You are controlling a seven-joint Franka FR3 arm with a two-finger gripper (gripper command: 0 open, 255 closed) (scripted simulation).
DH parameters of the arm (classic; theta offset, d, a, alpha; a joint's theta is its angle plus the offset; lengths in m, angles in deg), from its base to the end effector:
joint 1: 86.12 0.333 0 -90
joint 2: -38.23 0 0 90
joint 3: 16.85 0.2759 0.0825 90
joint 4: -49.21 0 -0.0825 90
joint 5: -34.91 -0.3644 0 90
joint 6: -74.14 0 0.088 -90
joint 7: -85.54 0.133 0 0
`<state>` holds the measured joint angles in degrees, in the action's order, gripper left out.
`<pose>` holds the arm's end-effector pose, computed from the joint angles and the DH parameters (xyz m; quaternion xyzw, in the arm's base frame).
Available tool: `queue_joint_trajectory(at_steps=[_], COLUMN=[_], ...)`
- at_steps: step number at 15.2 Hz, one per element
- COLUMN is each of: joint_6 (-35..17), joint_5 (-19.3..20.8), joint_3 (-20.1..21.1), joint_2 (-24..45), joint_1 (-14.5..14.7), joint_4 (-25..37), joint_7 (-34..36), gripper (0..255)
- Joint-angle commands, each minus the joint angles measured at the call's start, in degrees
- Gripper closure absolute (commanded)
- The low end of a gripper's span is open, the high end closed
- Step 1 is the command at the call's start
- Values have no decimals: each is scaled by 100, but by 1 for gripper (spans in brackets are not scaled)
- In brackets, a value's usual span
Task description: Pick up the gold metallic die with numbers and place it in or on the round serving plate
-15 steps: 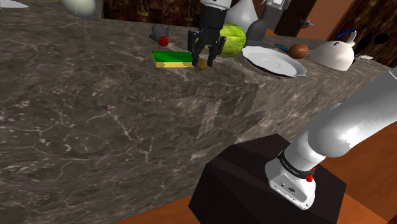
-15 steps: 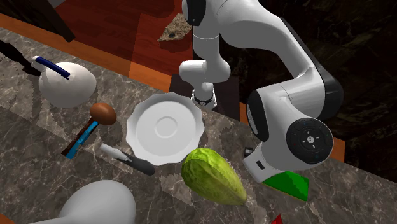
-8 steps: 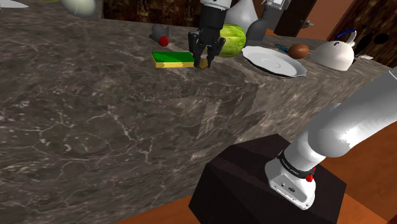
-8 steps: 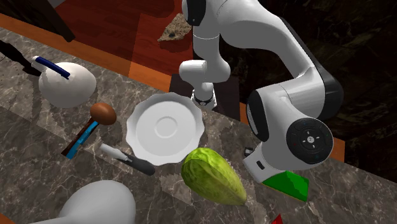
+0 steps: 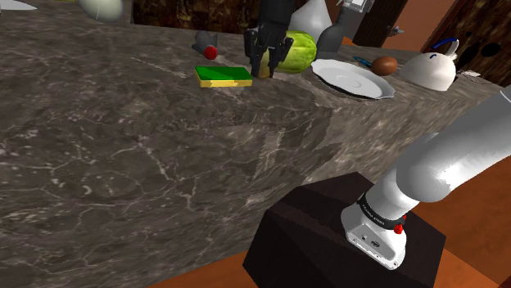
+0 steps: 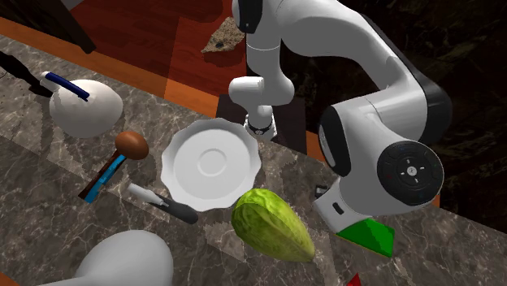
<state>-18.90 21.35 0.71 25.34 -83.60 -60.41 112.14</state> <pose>0.4302 0.1989 0.5175 -0.9932 0.0721 0.0667 0.0629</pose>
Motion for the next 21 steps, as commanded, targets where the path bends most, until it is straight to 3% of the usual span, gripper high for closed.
queue_joint_trajectory(at_steps=[1,12,21], joint_6=[151,979,1259], joint_5=[9,63,187], joint_3=[-9,-29,-897], joint_2=[13,207,-824], joint_1=[-5,-22,-433], joint_4=[164,1195,210], joint_7=[23,193,-1093], gripper=[255,255,255])
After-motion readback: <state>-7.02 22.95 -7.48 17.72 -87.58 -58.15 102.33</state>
